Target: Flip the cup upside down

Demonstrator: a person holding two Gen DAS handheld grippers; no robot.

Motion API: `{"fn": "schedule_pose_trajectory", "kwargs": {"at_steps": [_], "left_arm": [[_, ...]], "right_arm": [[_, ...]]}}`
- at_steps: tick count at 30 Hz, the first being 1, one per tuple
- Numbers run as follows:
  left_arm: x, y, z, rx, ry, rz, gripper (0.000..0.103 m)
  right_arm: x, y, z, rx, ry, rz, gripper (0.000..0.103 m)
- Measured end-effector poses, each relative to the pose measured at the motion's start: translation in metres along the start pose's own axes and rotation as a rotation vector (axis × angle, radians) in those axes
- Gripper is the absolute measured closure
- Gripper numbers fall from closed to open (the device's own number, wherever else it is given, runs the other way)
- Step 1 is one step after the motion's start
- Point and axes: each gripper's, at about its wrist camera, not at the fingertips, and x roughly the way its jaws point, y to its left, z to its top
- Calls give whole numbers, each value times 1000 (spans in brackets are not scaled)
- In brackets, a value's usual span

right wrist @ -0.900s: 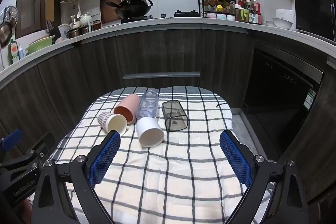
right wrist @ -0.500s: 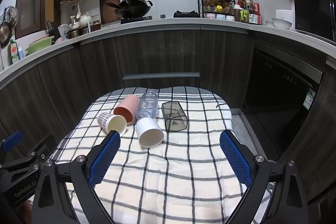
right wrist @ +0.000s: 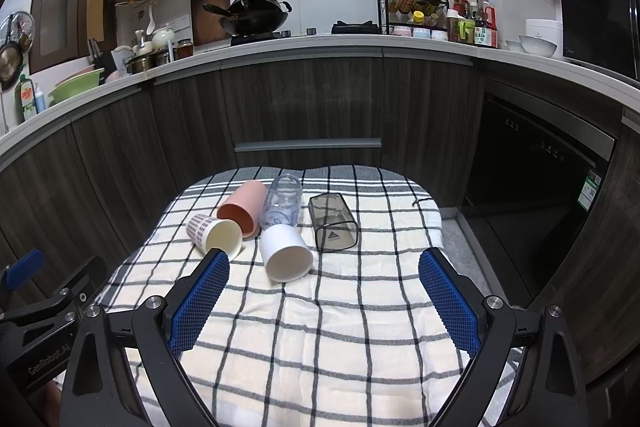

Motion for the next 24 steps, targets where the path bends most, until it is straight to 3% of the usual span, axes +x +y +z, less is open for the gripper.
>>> {"fn": "schedule_pose_trajectory", "kwargs": {"at_steps": [24], "left_arm": [[4,1,-2,-1,6,-2,0]], "right_arm": [[2,0,-1,-1,1,0,7]]}}
